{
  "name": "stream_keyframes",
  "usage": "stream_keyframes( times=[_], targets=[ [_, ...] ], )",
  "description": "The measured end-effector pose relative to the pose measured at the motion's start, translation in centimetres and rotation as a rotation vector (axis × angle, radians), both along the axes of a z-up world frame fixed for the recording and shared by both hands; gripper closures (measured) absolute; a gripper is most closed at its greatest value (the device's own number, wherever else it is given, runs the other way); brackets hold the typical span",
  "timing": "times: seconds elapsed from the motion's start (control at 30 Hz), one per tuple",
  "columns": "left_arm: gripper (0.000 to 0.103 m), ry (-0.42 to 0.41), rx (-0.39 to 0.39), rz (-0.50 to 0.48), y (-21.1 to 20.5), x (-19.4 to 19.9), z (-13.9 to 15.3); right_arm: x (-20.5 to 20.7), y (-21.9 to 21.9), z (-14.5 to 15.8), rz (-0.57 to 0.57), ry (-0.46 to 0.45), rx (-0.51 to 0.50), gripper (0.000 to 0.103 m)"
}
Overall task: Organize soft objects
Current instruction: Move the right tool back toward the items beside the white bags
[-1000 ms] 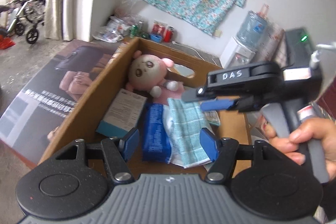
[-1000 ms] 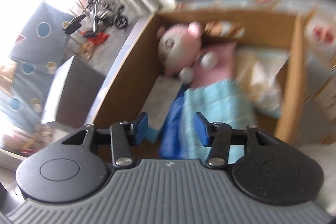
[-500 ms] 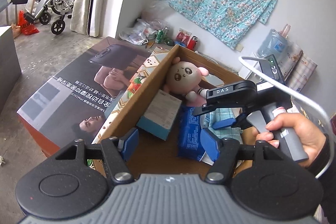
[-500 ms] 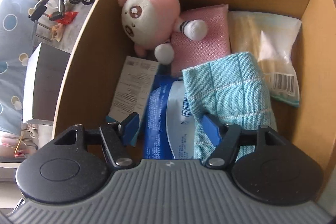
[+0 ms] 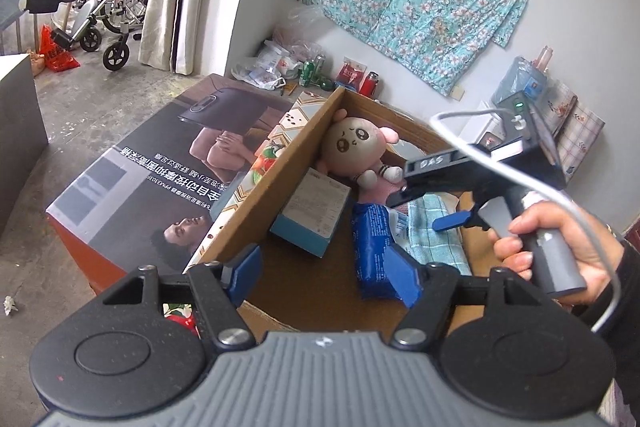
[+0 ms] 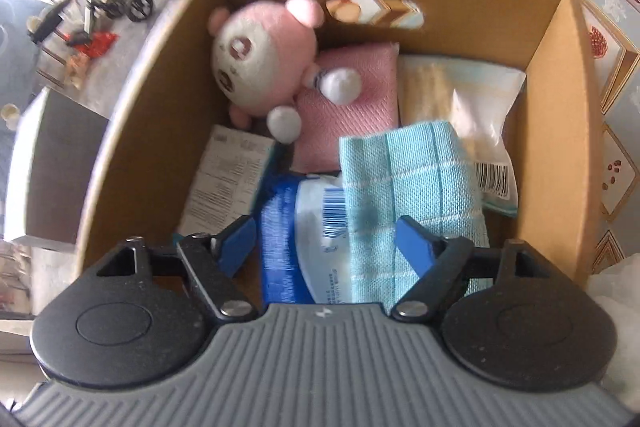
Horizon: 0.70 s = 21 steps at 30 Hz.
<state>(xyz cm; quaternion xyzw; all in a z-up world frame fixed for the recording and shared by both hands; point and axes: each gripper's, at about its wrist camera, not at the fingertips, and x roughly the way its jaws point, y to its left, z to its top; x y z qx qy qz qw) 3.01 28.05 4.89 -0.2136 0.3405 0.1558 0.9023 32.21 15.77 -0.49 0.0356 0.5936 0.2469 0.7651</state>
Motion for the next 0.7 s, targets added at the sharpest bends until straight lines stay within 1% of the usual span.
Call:
stream_keyframes(
  times=[0.1,0.23,0.33,0.47,0.53,0.6,0.7],
  targets=[
    [0.033,-0.009,-0.001,-0.004,-0.5,-0.3,0.4,-0.9,-1.8,2.1,0.006,0.000,0.127,0.025],
    [0.032,-0.030,0.008,-0.037,-2.0,-0.6,1.1,-3.9,-5.9,5.8,0.044,-0.081,0.230,0.023],
    [0.029,-0.051,0.022,-0.085,-3.9,-0.8,1.5,-6.6,-10.5,8.7,0.070,-0.151,0.280,0.021],
    [0.022,-0.087,0.035,-0.189,-7.3,-1.0,2.0,-10.2,-17.9,12.6,0.054,-0.285,0.274,0.017],
    [0.020,-0.100,0.037,-0.251,-9.3,-0.9,2.0,-11.8,-21.7,13.9,0.025,-0.350,0.244,0.017],
    [0.018,-0.111,0.039,-0.310,-11.6,-0.8,2.0,-13.4,-25.2,14.7,-0.007,-0.395,0.202,0.017],
    [0.016,-0.128,0.048,-0.392,-15.1,-0.5,1.7,-15.5,-29.9,14.4,-0.047,-0.425,0.154,0.017]
  ],
)
